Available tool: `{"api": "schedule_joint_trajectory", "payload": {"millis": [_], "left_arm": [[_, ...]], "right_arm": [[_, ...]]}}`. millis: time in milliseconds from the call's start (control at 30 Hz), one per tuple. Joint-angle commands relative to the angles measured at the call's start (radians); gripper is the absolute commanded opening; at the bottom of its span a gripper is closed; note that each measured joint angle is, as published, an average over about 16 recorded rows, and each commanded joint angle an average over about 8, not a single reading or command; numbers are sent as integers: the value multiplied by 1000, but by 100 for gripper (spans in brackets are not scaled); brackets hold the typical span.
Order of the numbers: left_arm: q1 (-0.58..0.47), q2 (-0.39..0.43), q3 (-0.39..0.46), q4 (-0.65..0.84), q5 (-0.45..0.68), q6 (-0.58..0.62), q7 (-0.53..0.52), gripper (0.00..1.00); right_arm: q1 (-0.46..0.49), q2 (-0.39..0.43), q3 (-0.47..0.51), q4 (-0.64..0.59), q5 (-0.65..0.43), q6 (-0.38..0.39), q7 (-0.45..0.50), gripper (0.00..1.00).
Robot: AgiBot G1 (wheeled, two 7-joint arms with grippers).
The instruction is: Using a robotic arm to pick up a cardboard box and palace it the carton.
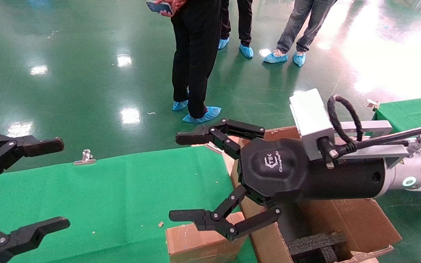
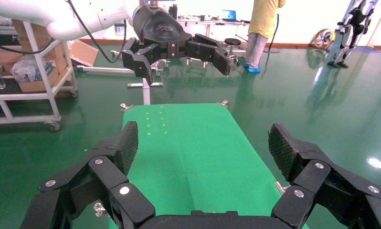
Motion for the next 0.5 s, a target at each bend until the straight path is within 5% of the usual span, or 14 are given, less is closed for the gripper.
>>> {"api": "schedule_joint_trajectory", "payload": {"millis": [33,433,500], "left_arm": [[0,0,0,0,0,0,0,100],[0,0,0,0,0,0,0,99],[0,0,0,0,0,0,0,77]], "right_arm": [[0,0,0,0,0,0,0,100],[0,0,0,0,0,0,0,100],[0,0,0,0,0,0,0,100]]}}
